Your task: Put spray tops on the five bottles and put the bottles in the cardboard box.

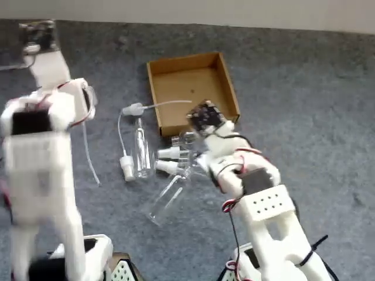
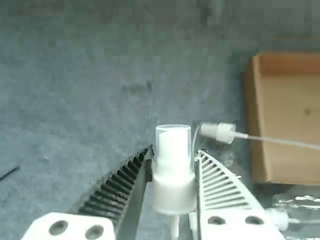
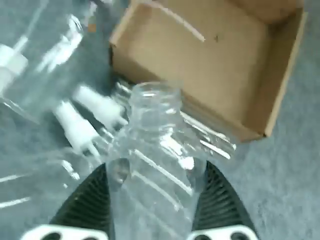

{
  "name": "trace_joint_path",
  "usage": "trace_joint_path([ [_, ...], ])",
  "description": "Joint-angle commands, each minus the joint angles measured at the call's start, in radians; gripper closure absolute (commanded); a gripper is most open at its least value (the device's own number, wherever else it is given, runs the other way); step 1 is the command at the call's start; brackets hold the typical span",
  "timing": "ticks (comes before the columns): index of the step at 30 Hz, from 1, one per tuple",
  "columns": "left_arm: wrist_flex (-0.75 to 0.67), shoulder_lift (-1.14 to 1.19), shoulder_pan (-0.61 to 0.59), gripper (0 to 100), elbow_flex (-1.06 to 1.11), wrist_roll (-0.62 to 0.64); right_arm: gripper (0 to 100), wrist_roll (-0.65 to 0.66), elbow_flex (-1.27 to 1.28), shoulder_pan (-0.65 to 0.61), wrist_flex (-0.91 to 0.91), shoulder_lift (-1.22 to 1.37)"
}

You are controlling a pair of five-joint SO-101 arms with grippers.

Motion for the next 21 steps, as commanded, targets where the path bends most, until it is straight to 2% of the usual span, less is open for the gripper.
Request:
trace_joint_path([
  [1, -0.061, -0.329, 0.038, 99, 0.114, 0.058, 99.5, -0.074, -0.051, -0.122, -0.12, -0.027],
  [5, -0.226, -0.516, 0.067, 99, 0.274, 0.123, 99.5, -0.072, 0.013, -0.211, -0.196, -0.027],
  [11, -0.482, -0.742, 0.133, 99, 0.539, 0.126, 99.5, -0.071, 0.156, -0.309, -0.275, -0.093],
  [15, -0.552, -0.863, 0.142, 99, 0.638, 0.227, 99.5, -0.071, 0.222, -0.366, -0.274, -0.159],
  [21, -0.598, -1.007, 0.145, 99, 0.746, 0.252, 99.5, -0.071, 0.297, -0.44, -0.272, -0.22],
])
